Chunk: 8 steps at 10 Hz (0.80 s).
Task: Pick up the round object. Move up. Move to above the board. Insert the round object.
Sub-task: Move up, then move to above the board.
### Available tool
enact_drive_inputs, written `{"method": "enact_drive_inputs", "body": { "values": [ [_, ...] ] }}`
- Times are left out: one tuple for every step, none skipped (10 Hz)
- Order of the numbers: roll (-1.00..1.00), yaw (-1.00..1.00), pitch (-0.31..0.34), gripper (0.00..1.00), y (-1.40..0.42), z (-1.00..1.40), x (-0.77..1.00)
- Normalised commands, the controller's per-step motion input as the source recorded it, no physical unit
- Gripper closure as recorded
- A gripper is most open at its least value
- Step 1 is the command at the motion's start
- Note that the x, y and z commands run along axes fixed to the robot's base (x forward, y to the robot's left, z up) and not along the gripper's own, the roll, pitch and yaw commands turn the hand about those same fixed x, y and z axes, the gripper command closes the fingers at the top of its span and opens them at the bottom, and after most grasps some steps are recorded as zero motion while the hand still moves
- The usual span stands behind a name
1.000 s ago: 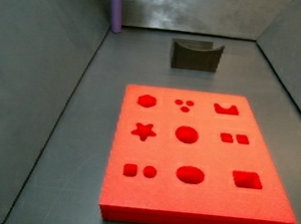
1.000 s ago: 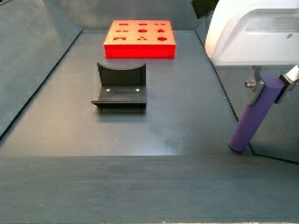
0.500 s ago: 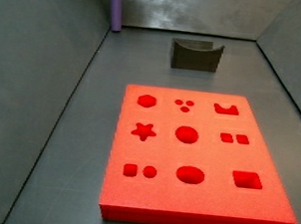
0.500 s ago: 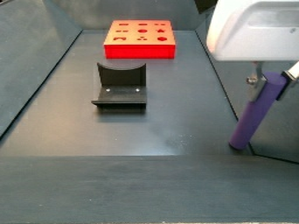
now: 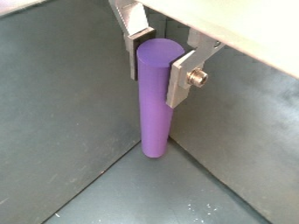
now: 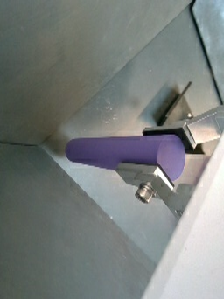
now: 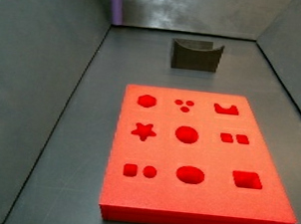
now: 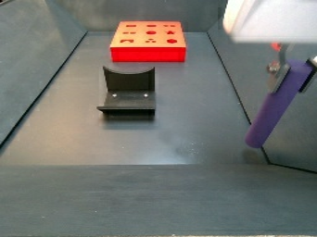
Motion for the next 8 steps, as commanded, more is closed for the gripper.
{"method": "enact_drive_inputs", "body": {
  "values": [
    [0.06,0.02,0.079,1.0,0.01,0.45,-0.02],
    [0.06,0.02,0.087,1.0,0.01,0.34,-0.01],
    [0.04,0.02,0.087,1.0,0.01,0.18,-0.02],
    [-0.6,-0.27,-0.068,1.0,-0.07,1.0,0.0],
    [-0.6,-0.27,-0.069,1.0,-0.06,1.0,0.0],
    [-0.55,-0.22,-0.067,1.0,-0.05,1.0,0.0],
    [-0.41,-0.14,-0.041,1.0,-0.03,1.0,0.01],
    [-0.3,-0.09,-0.019,1.0,-0.02,1.0,0.02]
  ]
}}
